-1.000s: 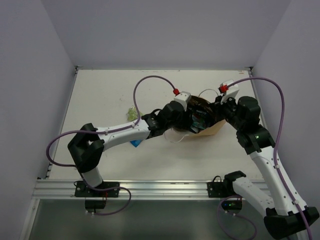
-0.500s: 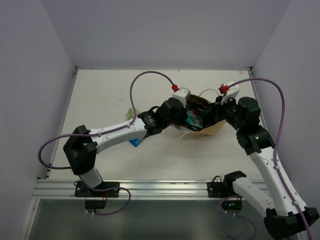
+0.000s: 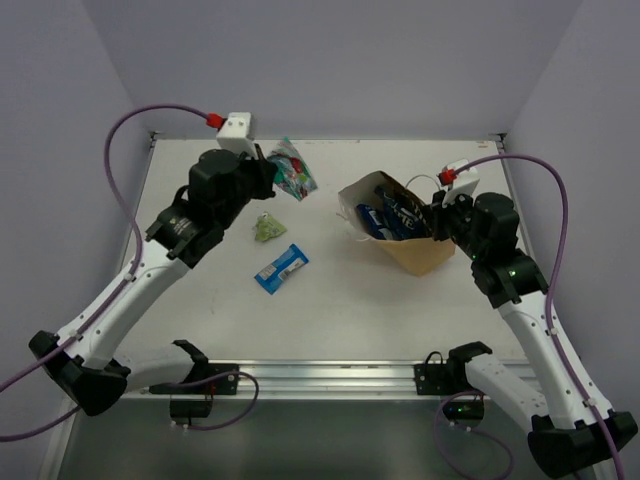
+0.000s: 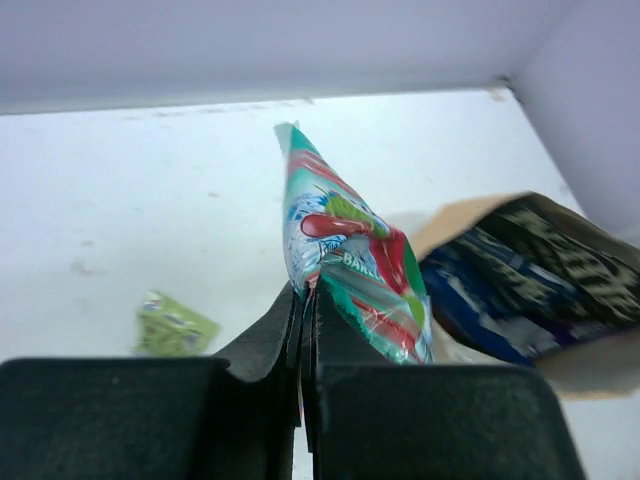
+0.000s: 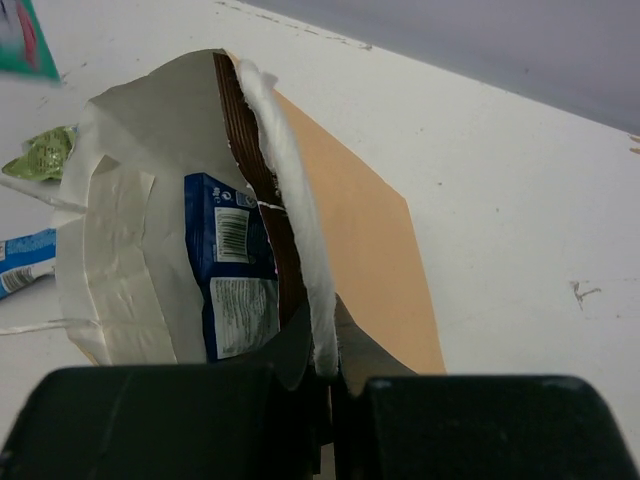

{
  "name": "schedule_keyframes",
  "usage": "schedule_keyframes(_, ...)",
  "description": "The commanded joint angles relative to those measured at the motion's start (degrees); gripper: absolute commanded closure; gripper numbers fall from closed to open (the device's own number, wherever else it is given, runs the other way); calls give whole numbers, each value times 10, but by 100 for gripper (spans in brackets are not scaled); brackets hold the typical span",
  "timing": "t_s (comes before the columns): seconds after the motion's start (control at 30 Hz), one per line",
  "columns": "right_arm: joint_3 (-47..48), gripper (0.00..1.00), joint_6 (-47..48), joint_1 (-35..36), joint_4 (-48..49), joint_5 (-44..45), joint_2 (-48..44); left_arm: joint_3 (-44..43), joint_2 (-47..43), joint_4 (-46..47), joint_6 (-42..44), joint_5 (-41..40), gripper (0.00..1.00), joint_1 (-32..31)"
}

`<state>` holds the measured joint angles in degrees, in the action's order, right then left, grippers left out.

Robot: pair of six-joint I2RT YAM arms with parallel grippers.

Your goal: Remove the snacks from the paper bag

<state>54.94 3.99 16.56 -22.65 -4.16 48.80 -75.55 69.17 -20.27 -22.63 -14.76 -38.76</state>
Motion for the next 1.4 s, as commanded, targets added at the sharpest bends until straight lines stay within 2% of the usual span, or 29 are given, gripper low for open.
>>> schedule_keyframes(0.0,10,100,7,1,11,14,2,-43,-32,-30,56,-36,100,51)
schedule_keyframes(0.1,16,100,8,1,8,13,6,-59,-24,-37,80,-52,100,90)
schedule_keyframes(0.2,15,100,10,1,7,14,3,-27,-7,5,100,-41,100,131)
schedule_keyframes(0.47,13,100,14,1,6,12,0,0,131,175,112,56,100,205)
schedule_keyframes(0.6,12,100,14,1,7,7,-1,-5,183,238,134,52,100,236)
schedule_keyframes(0.7,12,100,14,1,5,5,0,31,179,269,119,37,98,262)
schedule_keyframes(0.73,11,100,15,1,5,4,-2,57,174,262,109,34,93,268)
schedule_keyframes(0.77,10,100,17,1,6,4,-3,75,167,257,96,33,84,277)
schedule_keyframes(0.8,9,100,20,1,6,1,-4,95,146,256,81,35,70,279)
schedule_keyframes(0.87,7,100,23,1,6,-2,-5,153,121,252,67,53,52,279)
schedule_keyframes(0.9,7,100,24,1,6,-6,-5,166,107,244,52,65,35,279)
schedule_keyframes(1.0,10,100,30,5,6,-15,-11,182,49,188,33,116,20,268)
schedule_keyframes(1.07,16,100,35,9,2,-17,-9,171,30,141,22,149,19,245)
schedule_keyframes(1.13,21,100,38,18,-2,-19,-6,158,5,114,-3,173,24,214)
schedule_keyframes(1.17,24,100,40,23,-5,-16,-4,151,-2,110,-10,166,27,164)
schedule_keyframes(1.27,24,100,48,42,-5,2,-1,113,-2,103,-57,160,27,69)
schedule_keyframes(1.37,29,100,48,52,-12,2,2,74,32,108,-120,165,28,4)
